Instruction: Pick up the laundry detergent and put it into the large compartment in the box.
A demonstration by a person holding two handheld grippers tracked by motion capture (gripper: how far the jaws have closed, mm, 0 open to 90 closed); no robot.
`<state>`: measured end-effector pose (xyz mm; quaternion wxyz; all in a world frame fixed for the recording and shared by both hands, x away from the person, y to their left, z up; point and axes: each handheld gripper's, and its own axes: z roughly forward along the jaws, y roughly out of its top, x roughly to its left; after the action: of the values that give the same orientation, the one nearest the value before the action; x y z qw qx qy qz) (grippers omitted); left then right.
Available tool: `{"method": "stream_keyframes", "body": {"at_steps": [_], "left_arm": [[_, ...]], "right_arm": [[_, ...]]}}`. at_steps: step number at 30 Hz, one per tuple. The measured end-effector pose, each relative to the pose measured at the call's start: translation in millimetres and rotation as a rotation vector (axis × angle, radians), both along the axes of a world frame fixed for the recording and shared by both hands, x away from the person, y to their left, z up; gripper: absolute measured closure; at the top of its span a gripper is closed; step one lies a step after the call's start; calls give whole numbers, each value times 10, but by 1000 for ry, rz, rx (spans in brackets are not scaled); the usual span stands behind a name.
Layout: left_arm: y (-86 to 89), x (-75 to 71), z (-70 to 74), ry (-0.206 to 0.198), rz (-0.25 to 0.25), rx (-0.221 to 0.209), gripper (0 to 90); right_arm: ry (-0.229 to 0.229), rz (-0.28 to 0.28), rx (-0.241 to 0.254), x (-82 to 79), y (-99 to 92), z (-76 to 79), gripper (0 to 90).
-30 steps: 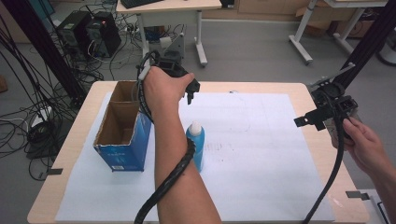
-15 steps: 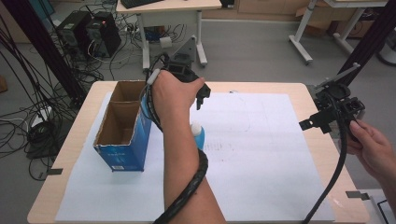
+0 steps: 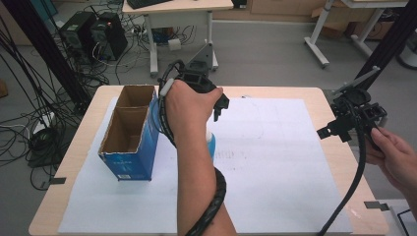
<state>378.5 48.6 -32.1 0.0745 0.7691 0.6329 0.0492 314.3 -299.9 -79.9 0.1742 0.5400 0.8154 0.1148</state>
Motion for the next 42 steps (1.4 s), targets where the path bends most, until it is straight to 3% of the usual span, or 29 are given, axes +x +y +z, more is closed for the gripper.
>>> {"method": "stream_keyframes", "body": {"at_steps": [18,26,31,36,42], "left_arm": [[-212,-12,-104,16,-37,-3,58],[-224,-24,-234,14,-24,3,58],[-221,-5,-358,28,-20,-3,58],[-246,27,-485,49,-9,17,58],[-247,52,-562,56,-4,13,58]], "right_arm": [[2,-18,-4,-77,-106,-20,34],[0,-21,-5,-123,-146,-14,34],[-3,-18,-9,-148,-146,-16,35],[-1,-20,-14,-155,-157,-33,34],[1,-26,-17,-158,-166,-38,35]]}}
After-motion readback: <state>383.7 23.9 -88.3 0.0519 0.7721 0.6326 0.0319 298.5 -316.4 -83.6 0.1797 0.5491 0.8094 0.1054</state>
